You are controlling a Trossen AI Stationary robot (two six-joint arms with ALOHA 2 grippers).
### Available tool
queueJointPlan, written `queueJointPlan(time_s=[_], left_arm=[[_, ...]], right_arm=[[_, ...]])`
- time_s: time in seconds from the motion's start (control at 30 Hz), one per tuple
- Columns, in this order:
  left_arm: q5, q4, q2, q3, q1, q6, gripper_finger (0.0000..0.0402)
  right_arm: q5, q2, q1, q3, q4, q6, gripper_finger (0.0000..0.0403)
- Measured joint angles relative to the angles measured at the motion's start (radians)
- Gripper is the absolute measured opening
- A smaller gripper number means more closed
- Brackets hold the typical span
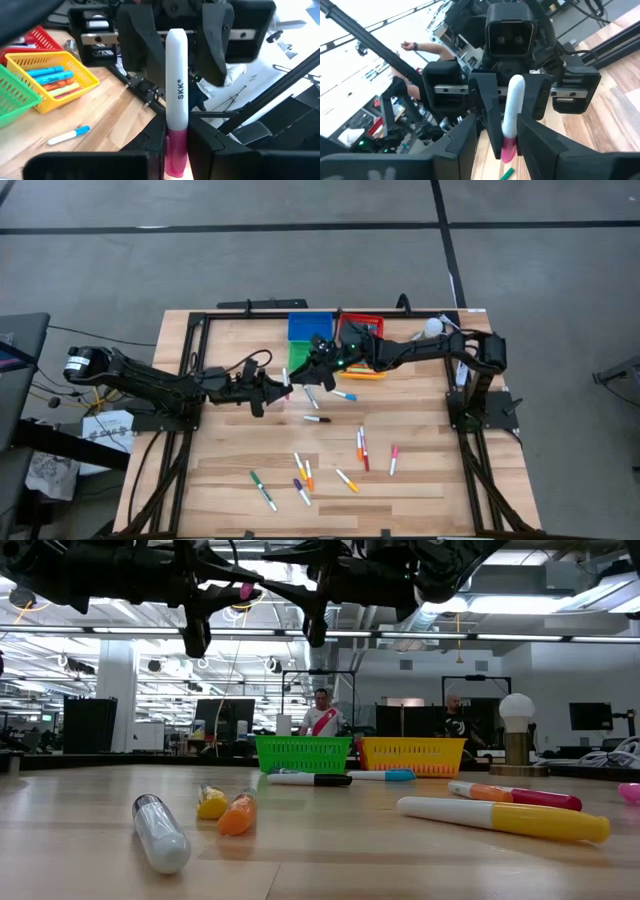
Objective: Pick & Place Markers
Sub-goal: Put the right small pink highlighter pen into the blue bin
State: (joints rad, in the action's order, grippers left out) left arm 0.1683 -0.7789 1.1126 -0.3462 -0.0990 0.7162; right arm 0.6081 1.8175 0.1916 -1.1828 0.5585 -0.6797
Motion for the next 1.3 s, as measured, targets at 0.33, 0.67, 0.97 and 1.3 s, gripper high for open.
queueJointPlan(time_s=[0.33, 0.67, 0.97, 1.3], left_arm=[[-0.005, 0.060, 0.000, 0.000, 0.000, -0.002, 0.0049], [-0.034, 0.073, -0.001, 0.000, 0.056, -0.014, 0.0049], [-0.171, 0.325, 0.014, -0.127, 0.205, -0.132, 0.0049], [-0.345, 0.567, 0.126, -0.354, 0.386, -0.309, 0.0049]], right_arm=[[0.076, -0.034, 0.073, 0.021, -0.220, 0.110, 0.0146], [-0.120, -0.346, 0.125, 0.212, -0.445, 0.254, 0.0127], [-0.338, -0.677, 0.090, 0.393, -0.528, 0.299, 0.0120], [-0.517, -0.956, 0.036, 0.572, -0.555, 0.333, 0.0120]])
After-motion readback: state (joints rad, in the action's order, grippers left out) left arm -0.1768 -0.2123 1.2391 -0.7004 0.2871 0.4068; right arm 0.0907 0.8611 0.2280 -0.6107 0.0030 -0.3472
